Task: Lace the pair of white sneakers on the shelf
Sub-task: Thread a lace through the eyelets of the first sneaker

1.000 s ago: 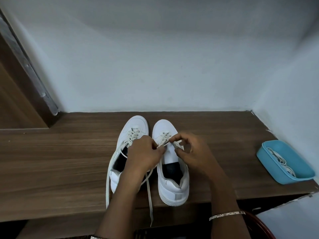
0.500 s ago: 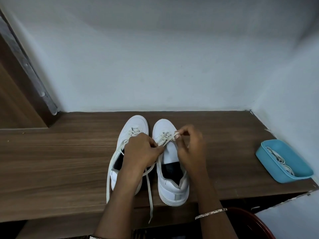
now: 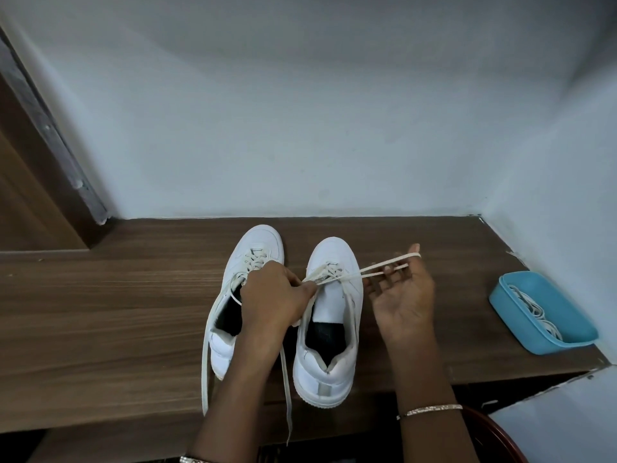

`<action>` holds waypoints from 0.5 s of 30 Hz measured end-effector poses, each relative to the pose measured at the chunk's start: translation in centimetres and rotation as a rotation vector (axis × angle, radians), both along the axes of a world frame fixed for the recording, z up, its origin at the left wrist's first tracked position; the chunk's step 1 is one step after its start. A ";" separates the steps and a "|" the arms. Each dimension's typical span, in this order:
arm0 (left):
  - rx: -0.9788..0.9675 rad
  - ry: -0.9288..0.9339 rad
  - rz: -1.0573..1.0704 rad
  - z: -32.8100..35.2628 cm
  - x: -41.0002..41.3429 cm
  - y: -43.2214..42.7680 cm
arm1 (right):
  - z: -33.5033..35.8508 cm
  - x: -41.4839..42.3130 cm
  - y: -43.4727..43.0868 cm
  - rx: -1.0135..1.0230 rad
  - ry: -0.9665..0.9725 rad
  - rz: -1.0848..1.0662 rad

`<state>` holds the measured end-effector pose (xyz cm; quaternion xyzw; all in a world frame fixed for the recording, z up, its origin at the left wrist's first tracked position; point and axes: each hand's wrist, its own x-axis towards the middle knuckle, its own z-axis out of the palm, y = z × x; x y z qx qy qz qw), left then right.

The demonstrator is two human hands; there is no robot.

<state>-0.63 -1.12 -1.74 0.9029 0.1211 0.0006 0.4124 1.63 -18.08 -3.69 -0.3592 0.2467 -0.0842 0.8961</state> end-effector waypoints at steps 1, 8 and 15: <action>-0.005 0.005 0.005 0.0 0.0 0.0 | 0.1 -0.2 -0.5 0.046 -0.004 0.011; -0.037 0.005 0.028 0.1 0.0 0.3 | -0.1 -0.2 -2.6 -0.379 0.053 -0.011; -0.190 0.064 0.009 0.1 0.2 0.5 | 0.1 0.2 -1.6 -1.227 -0.177 0.080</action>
